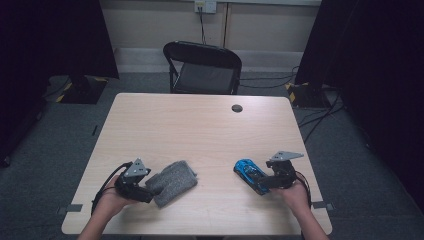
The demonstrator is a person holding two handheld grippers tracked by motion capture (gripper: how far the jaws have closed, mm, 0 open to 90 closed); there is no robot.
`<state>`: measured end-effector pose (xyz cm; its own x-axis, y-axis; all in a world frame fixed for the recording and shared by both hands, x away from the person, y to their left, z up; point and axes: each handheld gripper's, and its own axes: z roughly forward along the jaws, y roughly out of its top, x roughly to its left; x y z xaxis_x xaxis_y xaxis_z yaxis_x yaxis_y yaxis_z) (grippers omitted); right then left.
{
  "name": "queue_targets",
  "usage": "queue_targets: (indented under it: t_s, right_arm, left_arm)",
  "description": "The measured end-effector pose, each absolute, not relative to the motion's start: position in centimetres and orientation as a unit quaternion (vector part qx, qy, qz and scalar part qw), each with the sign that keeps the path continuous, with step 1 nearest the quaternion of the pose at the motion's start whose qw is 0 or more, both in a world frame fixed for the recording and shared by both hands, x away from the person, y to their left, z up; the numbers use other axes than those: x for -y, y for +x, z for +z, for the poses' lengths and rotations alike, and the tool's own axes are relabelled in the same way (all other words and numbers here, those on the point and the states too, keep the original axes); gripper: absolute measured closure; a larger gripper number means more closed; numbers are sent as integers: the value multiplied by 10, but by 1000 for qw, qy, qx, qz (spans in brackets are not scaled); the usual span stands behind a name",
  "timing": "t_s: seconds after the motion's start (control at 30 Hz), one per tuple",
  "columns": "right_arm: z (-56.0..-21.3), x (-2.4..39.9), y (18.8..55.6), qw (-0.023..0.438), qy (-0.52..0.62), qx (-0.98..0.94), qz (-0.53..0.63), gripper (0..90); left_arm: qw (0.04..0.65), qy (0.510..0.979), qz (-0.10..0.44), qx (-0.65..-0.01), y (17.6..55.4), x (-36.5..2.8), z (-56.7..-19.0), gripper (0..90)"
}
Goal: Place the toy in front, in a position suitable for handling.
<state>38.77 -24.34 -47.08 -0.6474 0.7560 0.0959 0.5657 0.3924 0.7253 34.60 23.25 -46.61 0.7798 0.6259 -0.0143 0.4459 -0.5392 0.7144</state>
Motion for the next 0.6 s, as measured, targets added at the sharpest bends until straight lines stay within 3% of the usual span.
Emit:
queue_targets:
  t_s: [0.6]
  right_arm:
    - [-486,222,384,145,387,-848,331,166]
  left_arm:
    - [362,872,123,-304,346,-231,-468,163]
